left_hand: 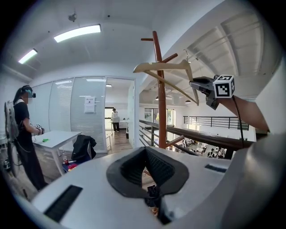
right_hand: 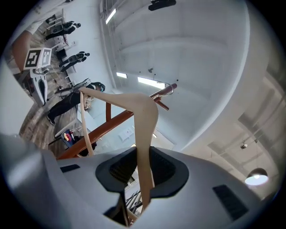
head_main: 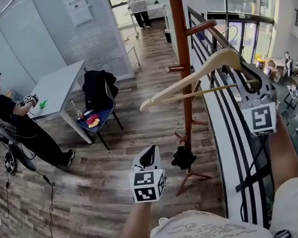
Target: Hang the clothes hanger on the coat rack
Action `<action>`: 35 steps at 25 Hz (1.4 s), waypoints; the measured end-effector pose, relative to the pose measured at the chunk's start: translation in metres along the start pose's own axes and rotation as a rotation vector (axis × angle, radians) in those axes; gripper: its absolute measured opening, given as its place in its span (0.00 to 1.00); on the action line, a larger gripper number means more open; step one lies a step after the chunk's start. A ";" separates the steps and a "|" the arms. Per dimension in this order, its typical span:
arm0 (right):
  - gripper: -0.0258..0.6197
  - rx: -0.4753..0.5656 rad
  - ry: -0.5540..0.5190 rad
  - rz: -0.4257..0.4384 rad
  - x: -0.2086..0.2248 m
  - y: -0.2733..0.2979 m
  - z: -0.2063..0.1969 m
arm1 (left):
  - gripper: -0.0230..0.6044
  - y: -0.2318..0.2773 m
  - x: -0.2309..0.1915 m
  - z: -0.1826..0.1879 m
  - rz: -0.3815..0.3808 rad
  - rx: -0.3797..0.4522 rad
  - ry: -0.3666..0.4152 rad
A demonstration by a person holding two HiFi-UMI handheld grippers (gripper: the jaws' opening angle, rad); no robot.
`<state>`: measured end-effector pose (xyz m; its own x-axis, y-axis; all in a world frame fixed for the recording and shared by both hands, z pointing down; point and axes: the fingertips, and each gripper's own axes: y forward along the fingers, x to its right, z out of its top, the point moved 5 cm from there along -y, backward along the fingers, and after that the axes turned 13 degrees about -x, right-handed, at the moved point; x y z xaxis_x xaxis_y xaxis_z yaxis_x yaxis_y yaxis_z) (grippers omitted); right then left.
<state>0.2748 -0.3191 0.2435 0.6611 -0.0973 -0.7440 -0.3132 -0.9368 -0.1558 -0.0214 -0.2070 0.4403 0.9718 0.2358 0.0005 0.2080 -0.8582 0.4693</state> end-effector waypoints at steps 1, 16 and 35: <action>0.17 0.009 0.001 0.010 0.002 0.004 0.002 | 0.04 0.000 -0.001 0.000 0.000 -0.001 0.001; 0.17 0.010 0.033 0.176 0.003 0.040 0.013 | 0.04 0.009 0.007 0.002 -0.025 -0.008 0.006; 0.17 -0.034 -0.018 0.307 -0.039 0.062 0.011 | 0.04 0.013 -0.004 -0.003 -0.020 -0.025 -0.004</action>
<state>0.2219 -0.3696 0.2557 0.5271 -0.3716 -0.7643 -0.4730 -0.8754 0.0994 -0.0232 -0.2180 0.4496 0.9680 0.2506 -0.0128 0.2244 -0.8418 0.4909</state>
